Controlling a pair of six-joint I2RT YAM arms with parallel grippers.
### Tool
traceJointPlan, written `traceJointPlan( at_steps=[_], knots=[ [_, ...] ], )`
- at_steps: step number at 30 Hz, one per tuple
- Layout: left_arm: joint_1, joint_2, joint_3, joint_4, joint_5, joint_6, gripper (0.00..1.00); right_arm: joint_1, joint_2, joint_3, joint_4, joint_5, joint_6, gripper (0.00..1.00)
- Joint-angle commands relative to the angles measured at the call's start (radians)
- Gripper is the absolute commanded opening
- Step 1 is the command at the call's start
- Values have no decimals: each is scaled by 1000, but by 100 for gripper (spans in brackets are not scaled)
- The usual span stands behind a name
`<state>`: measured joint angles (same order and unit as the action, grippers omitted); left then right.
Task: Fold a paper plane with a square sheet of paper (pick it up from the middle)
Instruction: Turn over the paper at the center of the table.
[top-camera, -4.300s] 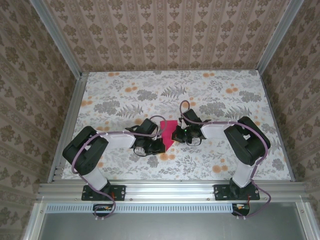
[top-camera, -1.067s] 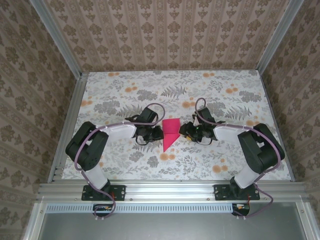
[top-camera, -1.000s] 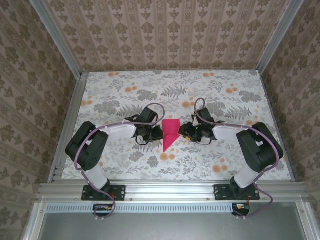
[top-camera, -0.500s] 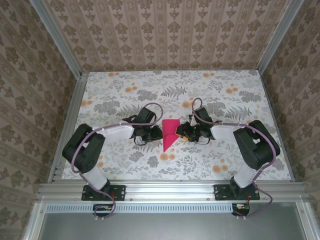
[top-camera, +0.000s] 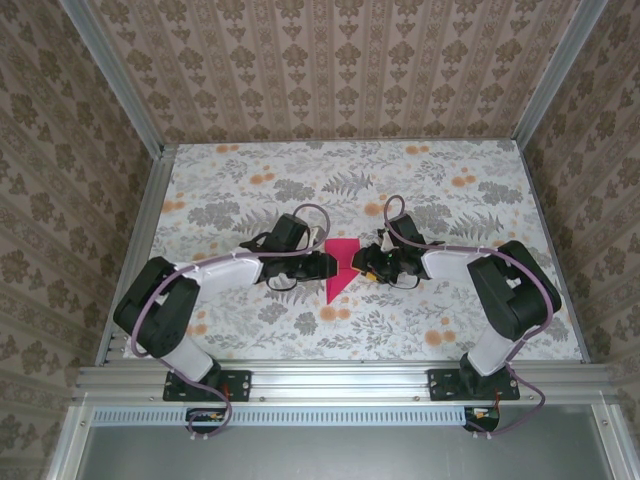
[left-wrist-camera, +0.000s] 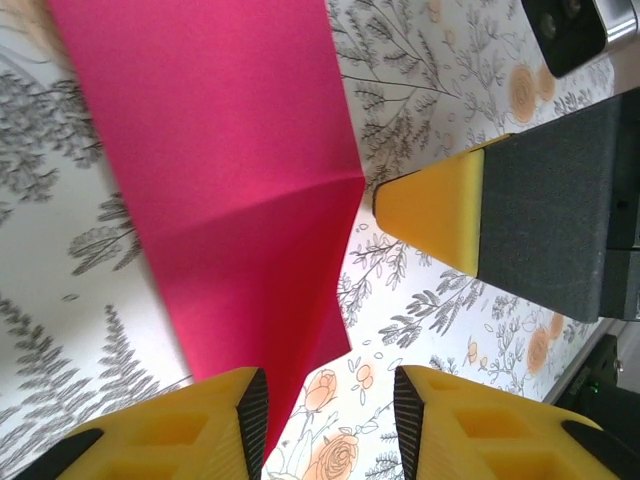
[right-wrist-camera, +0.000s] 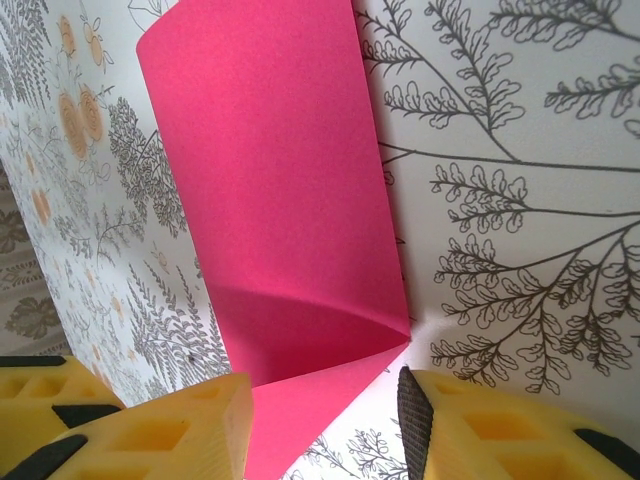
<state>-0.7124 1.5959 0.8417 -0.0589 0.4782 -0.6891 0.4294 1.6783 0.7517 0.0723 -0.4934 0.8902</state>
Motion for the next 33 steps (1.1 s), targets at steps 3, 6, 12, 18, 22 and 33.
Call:
traceJointPlan(
  at_steps=[3,6,12,18,22,33],
  knots=[
    [-4,71,53,3,59,94,38,5,-35,9,-8,18,-1,45],
    [-1,87,72,-21,36,127,29,5,-44,9,-20,22,-7,45],
    [23,80,48,-6,-1,113,15,3,-48,8,-34,26,-20,45],
    [48,72,11,22,-8,83,10,6,-32,16,-40,11,-32,45],
    [59,63,-2,34,0,74,10,8,-16,23,-23,-16,-33,45],
    [73,60,-15,35,2,71,10,27,55,57,38,-110,-40,43]
  ],
)
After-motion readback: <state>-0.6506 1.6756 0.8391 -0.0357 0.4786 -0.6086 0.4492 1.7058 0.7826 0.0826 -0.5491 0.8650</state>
